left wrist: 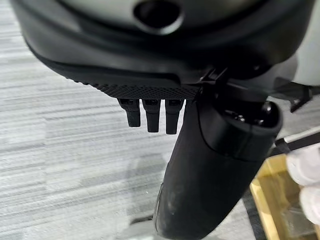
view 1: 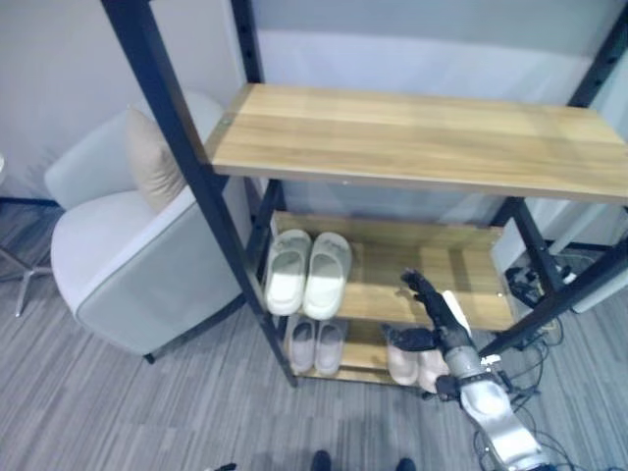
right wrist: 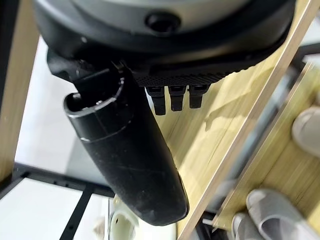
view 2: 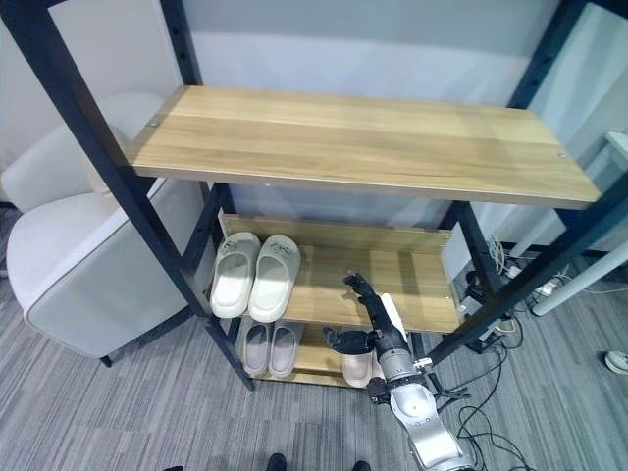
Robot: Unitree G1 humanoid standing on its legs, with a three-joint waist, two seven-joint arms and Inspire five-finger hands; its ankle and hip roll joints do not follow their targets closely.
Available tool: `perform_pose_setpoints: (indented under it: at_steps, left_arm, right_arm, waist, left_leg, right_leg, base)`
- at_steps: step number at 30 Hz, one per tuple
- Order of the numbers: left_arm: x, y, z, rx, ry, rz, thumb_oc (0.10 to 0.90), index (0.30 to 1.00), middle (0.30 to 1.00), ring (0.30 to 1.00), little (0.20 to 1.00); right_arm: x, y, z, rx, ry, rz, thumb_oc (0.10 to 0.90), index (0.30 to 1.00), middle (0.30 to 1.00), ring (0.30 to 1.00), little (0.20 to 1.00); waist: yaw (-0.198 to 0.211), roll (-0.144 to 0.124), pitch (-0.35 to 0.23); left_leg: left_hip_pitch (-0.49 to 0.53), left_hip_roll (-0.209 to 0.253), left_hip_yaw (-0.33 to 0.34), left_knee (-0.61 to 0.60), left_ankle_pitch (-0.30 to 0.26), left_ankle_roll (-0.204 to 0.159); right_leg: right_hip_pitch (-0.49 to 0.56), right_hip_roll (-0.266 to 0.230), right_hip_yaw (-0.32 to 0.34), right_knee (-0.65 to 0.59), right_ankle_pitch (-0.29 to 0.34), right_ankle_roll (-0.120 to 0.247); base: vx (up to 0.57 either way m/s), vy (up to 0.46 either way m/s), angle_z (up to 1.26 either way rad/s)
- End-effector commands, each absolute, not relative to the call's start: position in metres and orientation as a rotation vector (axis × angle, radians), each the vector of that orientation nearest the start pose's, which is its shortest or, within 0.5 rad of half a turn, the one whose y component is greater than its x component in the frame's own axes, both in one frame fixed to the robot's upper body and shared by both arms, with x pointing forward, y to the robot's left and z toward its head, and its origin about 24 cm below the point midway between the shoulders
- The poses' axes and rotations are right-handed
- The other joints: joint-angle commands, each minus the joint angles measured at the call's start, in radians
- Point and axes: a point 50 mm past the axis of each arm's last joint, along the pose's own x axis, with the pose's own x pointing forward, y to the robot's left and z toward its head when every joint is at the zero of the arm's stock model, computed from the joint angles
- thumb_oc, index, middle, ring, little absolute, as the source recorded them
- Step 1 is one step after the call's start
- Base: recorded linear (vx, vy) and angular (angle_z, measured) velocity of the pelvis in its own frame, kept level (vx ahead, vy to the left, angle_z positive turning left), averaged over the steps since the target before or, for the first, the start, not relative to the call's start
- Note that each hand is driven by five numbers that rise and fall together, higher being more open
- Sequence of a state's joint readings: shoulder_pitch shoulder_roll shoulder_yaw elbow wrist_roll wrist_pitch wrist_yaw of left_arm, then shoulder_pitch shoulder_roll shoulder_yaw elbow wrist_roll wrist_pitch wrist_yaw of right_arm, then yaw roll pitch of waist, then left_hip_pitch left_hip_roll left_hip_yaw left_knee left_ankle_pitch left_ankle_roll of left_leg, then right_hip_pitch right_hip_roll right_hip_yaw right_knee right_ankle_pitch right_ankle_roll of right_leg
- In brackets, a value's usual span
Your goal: Arrange the slippers neatly on the shoe rack.
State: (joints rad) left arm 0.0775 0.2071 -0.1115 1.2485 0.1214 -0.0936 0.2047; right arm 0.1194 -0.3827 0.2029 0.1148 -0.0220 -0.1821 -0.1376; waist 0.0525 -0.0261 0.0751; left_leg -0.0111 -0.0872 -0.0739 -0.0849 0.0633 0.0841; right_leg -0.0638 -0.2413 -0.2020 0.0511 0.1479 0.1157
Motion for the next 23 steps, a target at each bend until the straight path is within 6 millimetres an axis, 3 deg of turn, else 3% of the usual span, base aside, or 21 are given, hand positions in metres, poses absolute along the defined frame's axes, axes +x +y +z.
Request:
perform_pose_setpoints:
  at_steps: [1, 2, 5, 10, 14, 16, 17, 18, 21, 23]
  left_arm:
    - [0.074, 0.237, -0.162, 0.369, 1.161, 0.184, 0.8, 0.9, 0.9, 0.9, 0.9]
    - [0.074, 0.237, -0.162, 0.369, 1.161, 0.184, 0.8, 0.9, 0.9, 0.9, 0.9]
    - [0.072, 0.24, -0.161, 0.384, 1.152, 0.169, 0.8, 0.9, 0.9, 0.9, 0.9]
    - [0.066, 0.233, -0.164, 0.39, 1.17, 0.136, 0.8, 0.9, 0.9, 0.9, 0.9]
    - [0.06, 0.228, -0.166, 0.376, 1.188, 0.119, 0.8, 0.9, 0.9, 0.9, 0.9]
    - [0.082, 0.219, -0.163, 0.337, 1.107, 0.109, 0.8, 0.9, 0.9, 0.9, 0.9]
    - [0.082, 0.219, -0.163, 0.337, 1.107, 0.109, 0.8, 0.9, 0.9, 0.9, 0.9]
    - [0.088, 0.218, -0.162, 0.337, 1.095, 0.105, 0.8, 0.9, 0.9, 0.9, 0.9]
    - [0.094, 0.221, -0.161, 0.357, 1.098, 0.109, 0.8, 0.9, 0.9, 0.9, 0.9]
    - [0.095, 0.224, -0.161, 0.371, 1.103, 0.107, 0.8, 0.9, 0.9, 0.9, 0.9]
  right_arm:
    - [0.221, -0.196, 0.044, -0.579, -0.164, 0.119, 0.8, 0.9, 0.9, 0.9, 0.9]
    - [0.221, -0.196, 0.044, -0.58, -0.163, 0.119, 0.8, 0.9, 0.9, 0.9, 0.9]
    - [0.194, -0.226, 0.031, -0.826, -0.084, 0.101, 0.8, 0.9, 0.9, 0.9, 0.9]
    - [0.177, -0.242, 0.015, -0.823, 0.022, 0.061, 0.8, 0.9, 0.9, 0.9, 0.9]
    - [0.151, -0.252, -0.034, -0.787, 0.274, 0.025, 0.8, 0.9, 0.9, 0.9, 0.9]
    - [0.13, -0.255, -0.075, -0.666, 0.506, -0.072, 0.8, 0.9, 0.9, 0.9, 0.9]
    - [0.13, -0.255, -0.075, -0.666, 0.506, -0.072, 0.8, 0.9, 0.9, 0.9, 0.9]
    - [0.117, -0.257, -0.098, -0.562, 0.645, -0.153, 0.8, 0.9, 0.9, 0.9, 0.9]
    - [0.098, -0.261, -0.126, -0.414, 0.836, -0.294, 0.8, 0.9, 0.9, 0.9, 0.9]
    - [0.091, -0.263, -0.133, -0.349, 0.892, -0.354, 0.8, 0.9, 0.9, 0.9, 0.9]
  waist:
    - [-0.012, -0.008, -0.044]
    - [-0.012, -0.008, -0.044]
    - [-0.029, -0.013, -0.049]
    - [-0.047, -0.012, -0.047]
    - [-0.059, -0.014, -0.042]
    - [-0.071, -0.016, -0.042]
    - [-0.07, -0.016, -0.041]
    - [-0.075, -0.015, -0.044]
    - [-0.079, -0.01, -0.048]
    - [-0.079, -0.008, -0.05]
  left_leg:
    - [0.056, -0.047, -0.053, 0.017, -0.151, -0.006]
    - [0.057, -0.047, -0.053, 0.017, -0.152, -0.006]
    - [0.066, -0.05, -0.046, 0.021, -0.159, -0.006]
    - [0.07, -0.049, -0.033, 0.022, -0.16, -0.004]
    - [0.08, -0.048, -0.019, 0.016, -0.162, -0.001]
    - [0.083, -0.049, -0.01, 0.011, -0.16, 0.002]
    - [0.083, -0.049, -0.01, 0.011, -0.16, 0.002]
    - [0.085, -0.051, -0.008, 0.008, -0.16, 0.004]
    - [0.088, -0.056, -0.007, 0.007, -0.16, 0.007]
    - [0.089, -0.057, -0.007, 0.007, -0.16, 0.007]
  right_leg:
    - [0.036, -0.071, 0.033, 0.14, -0.042, 0.08]
    - [0.037, -0.071, 0.033, 0.14, -0.042, 0.08]
    - [0.039, -0.071, 0.039, 0.147, -0.046, 0.083]
    - [0.026, -0.067, 0.059, 0.158, -0.046, 0.082]
    - [0.014, -0.062, 0.075, 0.174, -0.058, 0.079]
    - [0.005, -0.063, 0.086, 0.181, -0.06, 0.078]
    - [0.005, -0.063, 0.086, 0.181, -0.06, 0.078]
    - [0.002, -0.063, 0.092, 0.181, -0.055, 0.077]
    - [-0.001, -0.066, 0.1, 0.183, -0.051, 0.077]
    - [0.001, -0.067, 0.101, 0.183, -0.051, 0.076]
  base:
    - [-0.02, -0.008, -0.05]
    - [-0.01, -0.01, -0.05]
    - [-0.03, -0.011, -0.01]
    - [-0.04, 0.006, -0.1]
    - [-0.05, 0.002, -0.26]
    - [-0.05, 0.006, -0.08]
    - [-0.03, 0.018, -0.13]
    - [-0.02, 0.023, -0.12]
    - [-0.01, 0.025, -0.18]
    - [0.0, 0.018, -0.05]
